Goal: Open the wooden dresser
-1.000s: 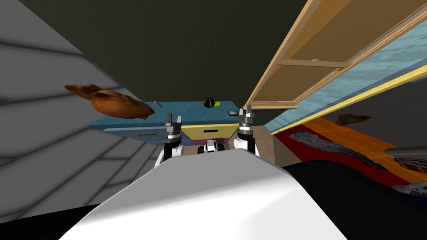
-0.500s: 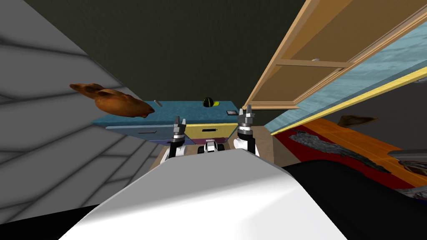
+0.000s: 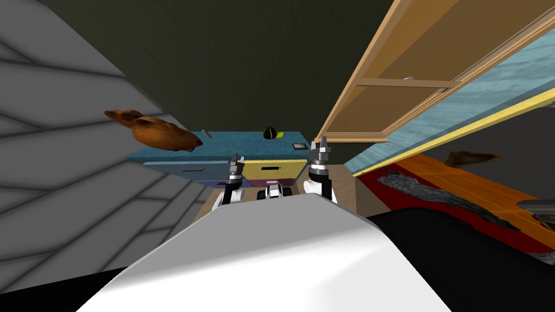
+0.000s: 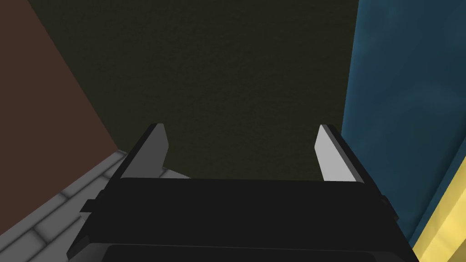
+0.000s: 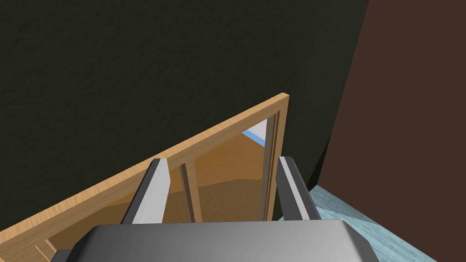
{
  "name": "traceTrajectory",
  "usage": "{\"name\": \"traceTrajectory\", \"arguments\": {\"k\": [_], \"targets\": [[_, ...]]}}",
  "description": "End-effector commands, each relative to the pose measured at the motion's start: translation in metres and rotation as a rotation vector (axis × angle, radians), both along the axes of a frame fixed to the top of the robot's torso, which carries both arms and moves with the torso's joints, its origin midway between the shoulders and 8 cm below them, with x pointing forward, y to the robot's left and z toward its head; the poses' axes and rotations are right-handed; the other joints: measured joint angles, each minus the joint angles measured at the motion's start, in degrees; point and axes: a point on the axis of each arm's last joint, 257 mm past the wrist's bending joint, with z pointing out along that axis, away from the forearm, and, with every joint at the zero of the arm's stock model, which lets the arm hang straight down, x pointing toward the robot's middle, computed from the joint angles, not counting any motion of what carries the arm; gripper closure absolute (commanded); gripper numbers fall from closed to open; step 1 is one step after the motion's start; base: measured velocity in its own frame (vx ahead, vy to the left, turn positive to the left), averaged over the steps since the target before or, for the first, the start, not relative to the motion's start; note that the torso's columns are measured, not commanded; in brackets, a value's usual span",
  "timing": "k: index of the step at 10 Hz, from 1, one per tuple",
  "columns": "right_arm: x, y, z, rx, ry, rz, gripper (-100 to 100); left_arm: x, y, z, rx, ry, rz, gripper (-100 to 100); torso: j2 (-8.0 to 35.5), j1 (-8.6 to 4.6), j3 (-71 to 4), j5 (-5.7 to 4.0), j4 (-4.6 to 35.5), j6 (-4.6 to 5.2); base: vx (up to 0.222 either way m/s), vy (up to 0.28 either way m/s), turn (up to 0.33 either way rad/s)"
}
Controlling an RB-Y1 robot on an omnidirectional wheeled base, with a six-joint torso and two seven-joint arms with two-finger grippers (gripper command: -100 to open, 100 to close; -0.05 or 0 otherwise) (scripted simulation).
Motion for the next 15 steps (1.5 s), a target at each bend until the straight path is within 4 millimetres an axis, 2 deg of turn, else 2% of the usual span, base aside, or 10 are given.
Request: {"name": "traceTrajectory", "arguments": {"k": [1,6,8,11,13,14,15], "targets": [[0.0,0.0,0.0,0.0,0.0,0.0,0,0.004,-0.006,-0.025,-0.001,0.052,-0.003,-100,0.0,-0.02,0.0,-0.07,0.1,-0.03,-0.018,-0.037,0.009],[0.0,0.0,0.0,0.0,0.0,0.0,0,0.014,-0.015,-0.075,0.001,0.153,-0.016,-100,0.1,-0.05,0.1,-0.07,0.1,0.01,-0.022,-0.044,0.037],[0.0,0.0,0.0,0.0,0.0,0.0,0,0.014,-0.015,-0.076,0.001,0.154,-0.016,-100,-0.3,-0.21,-0.1,0.08,-0.2,0.3,-0.016,-0.006,0.007],[0.0,0.0,0.0,0.0,0.0,0.0,0,0.017,-0.02,-0.098,0.003,0.199,-0.022,-100,-0.6,-0.4,-0.3,0.15,-0.5,0.43,-0.01,-0.022,0.029],[0.0,0.0,0.0,0.0,0.0,0.0,0,0.017,-0.02,-0.098,0.003,0.199,-0.022,-100,-0.6,-0.49,-0.3,0.15,-0.5,0.54,-0.014,-0.009,0.005],[0.0,0.0,0.0,0.0,0.0,0.0,0,0.018,-0.022,-0.108,0.003,0.219,-0.026,-100,-0.6,-0.45,-0.3,0.17,-0.5,0.56,-0.009,-0.011,0.01],[0.0,0.0,0.0,0.0,0.0,0.0,0,0.018,-0.023,-0.106,0.003,0.216,-0.026,-100,-0.5,-0.52,-0.2,0.16,-0.5,0.52,-0.015,-0.012,0.025]]}}
